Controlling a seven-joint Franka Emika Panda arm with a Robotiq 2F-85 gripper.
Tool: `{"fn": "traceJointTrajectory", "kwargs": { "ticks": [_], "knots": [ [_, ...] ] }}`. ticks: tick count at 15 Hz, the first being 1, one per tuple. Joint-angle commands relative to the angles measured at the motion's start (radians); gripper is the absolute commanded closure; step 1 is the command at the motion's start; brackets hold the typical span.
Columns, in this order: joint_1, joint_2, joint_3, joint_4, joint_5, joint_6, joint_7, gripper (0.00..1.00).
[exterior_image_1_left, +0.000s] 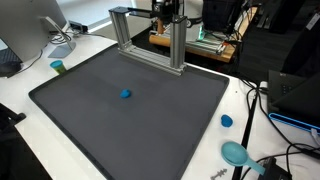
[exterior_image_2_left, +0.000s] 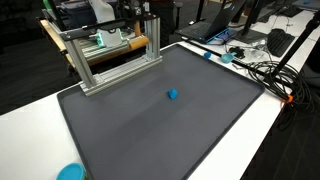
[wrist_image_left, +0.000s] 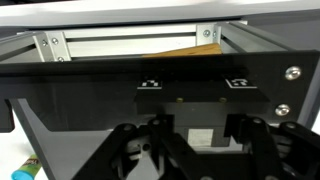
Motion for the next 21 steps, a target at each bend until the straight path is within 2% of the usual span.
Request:
{"fn": "traceJointTrajectory", "kwargs": {
  "ticks": [1, 2, 3, 5, 7, 8, 11, 12, 13, 14, 15, 16, 17, 18, 21],
  "knots": [
    [0.009, -0.018, 0.005, 0.002, -0.014, -0.072, -0.012, 0.15],
    [0.014, -0.019, 0.004, 0.004, -0.012, -0.092, -0.02, 0.08],
    [0.021, -0.017, 0.003, 0.012, -0.008, -0.11, -0.029, 0.46],
    [0.028, -0.017, -0.001, 0.021, -0.002, -0.116, -0.034, 0.49],
    [0.029, -0.011, -0.005, 0.035, 0.001, -0.107, -0.034, 0.63],
    [0.029, -0.004, -0.005, 0.041, 0.002, -0.107, -0.034, 0.66],
    [0.027, 0.016, 0.0, 0.056, 0.001, -0.11, -0.023, 0.66],
    [0.025, 0.026, 0.0, 0.062, 0.001, -0.122, -0.021, 0.58],
    [0.026, 0.031, -0.002, 0.064, 0.004, -0.122, -0.023, 0.17],
    [0.028, 0.035, -0.005, 0.065, 0.008, -0.122, -0.026, 0.14],
    [0.032, 0.036, -0.008, 0.065, 0.013, -0.117, -0.03, 0.21],
    [0.034, 0.039, -0.009, 0.069, 0.014, -0.119, -0.032, 0.52],
    [0.036, 0.044, -0.01, 0.073, 0.016, -0.117, -0.035, 0.48],
    [0.039, 0.045, -0.01, 0.076, 0.018, -0.116, -0.037, 0.49],
    [0.039, 0.046, -0.019, 0.085, 0.017, -0.119, -0.047, 0.69]
  ]
}}
